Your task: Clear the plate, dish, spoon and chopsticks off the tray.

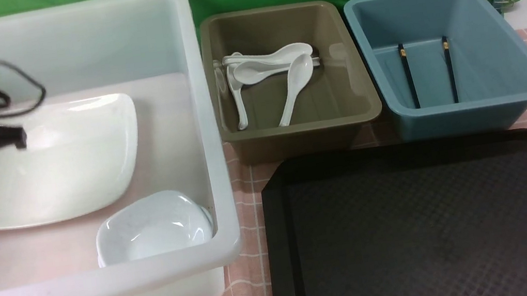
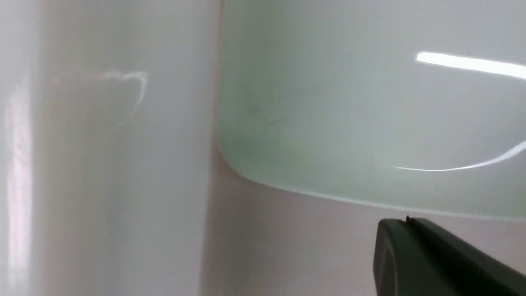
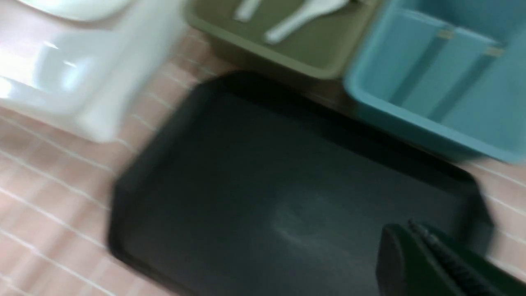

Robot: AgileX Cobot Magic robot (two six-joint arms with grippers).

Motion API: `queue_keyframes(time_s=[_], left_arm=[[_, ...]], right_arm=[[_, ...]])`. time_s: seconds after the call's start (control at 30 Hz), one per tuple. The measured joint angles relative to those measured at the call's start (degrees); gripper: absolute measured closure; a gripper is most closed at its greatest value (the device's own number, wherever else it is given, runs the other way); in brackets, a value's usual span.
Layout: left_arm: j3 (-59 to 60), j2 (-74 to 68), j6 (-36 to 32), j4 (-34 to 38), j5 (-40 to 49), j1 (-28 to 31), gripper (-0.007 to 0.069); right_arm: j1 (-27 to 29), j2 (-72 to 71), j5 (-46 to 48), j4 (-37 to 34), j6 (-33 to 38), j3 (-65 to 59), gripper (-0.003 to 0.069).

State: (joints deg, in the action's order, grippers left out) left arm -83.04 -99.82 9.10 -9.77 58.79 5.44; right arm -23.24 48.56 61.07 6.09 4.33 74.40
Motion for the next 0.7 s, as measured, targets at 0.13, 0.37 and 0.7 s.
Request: queue_keyframes(time_s=[0.13, 0.37, 0.7], left_arm=[[-0.2, 4.4, -1.8, 7.1, 0.1, -0.1, 0.0627], [-0.2, 6.3, -3.4, 11.3, 0.6, -0.4, 0.0627], [-0.2, 6.3, -6.8, 14.8, 0.8, -0.6, 0.0627]], right_arm=[[0.0, -10.3, 1.1, 3.1, -2.5, -3.1, 0.0629], [0.0, -30.1, -23.2, 3.4, -5.5, -26.9, 0.0629], [0.0, -34.3, -56.6, 3.4, -5.6, -47.4, 0.0628]])
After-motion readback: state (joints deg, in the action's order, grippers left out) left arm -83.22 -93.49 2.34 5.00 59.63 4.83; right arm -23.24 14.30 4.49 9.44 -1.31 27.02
